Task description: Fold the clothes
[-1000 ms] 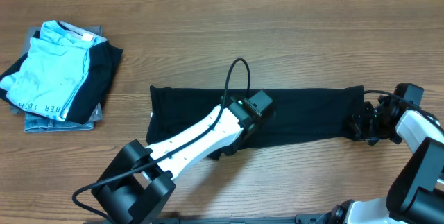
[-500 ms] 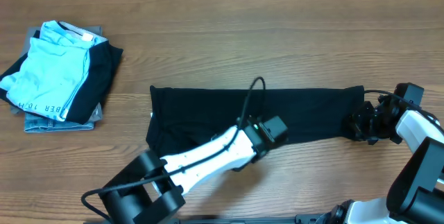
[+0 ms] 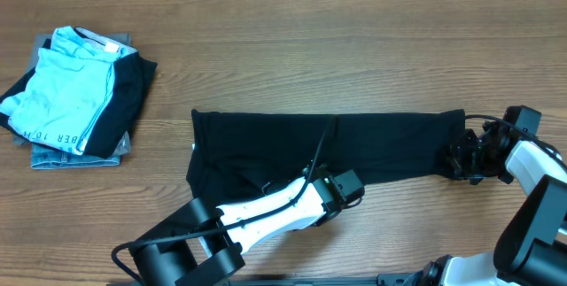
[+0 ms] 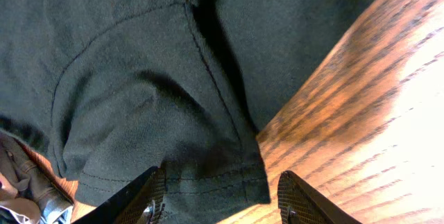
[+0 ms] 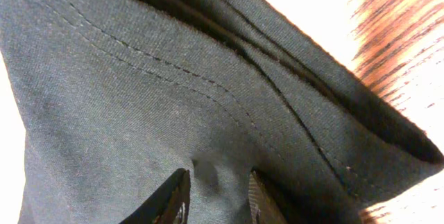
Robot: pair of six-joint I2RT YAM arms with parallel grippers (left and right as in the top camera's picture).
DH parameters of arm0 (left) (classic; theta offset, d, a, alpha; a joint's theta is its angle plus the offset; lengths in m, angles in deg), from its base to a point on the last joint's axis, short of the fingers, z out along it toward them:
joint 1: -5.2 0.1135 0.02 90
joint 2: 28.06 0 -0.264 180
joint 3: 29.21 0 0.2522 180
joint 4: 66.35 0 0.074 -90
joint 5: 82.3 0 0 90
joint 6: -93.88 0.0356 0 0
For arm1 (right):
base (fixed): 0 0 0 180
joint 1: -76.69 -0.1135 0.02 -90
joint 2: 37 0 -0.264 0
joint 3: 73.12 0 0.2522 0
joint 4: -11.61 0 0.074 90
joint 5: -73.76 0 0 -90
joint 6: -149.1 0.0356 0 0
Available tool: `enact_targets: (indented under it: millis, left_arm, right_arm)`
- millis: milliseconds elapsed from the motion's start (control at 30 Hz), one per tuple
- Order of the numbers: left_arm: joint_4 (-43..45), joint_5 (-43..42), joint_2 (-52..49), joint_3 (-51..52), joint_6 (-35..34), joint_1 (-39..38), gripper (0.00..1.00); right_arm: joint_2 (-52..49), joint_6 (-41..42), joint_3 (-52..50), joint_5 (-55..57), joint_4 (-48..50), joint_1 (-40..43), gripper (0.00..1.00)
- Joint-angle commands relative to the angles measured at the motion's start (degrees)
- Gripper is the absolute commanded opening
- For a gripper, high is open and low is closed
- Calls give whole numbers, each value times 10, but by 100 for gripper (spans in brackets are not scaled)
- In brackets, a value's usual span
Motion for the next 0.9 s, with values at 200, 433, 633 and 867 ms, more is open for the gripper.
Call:
enact_targets:
  millis: [200, 433, 633, 867]
  left_arm:
    - [46, 33, 6, 14, -16, 0, 56]
    - [41, 33, 6, 15, -16, -1, 51]
    - [36, 33, 6, 15, -15, -7, 51]
    - [36, 28, 6, 15, -15, -8, 52]
  right_arm:
    - [-24, -1, -12, 65, 3, 0, 34]
    - [-24, -1, -12, 65, 4, 0, 35]
    - [-24, -1, -12, 65, 5, 0, 41]
    - [-24, -1, -12, 65, 5, 1, 42]
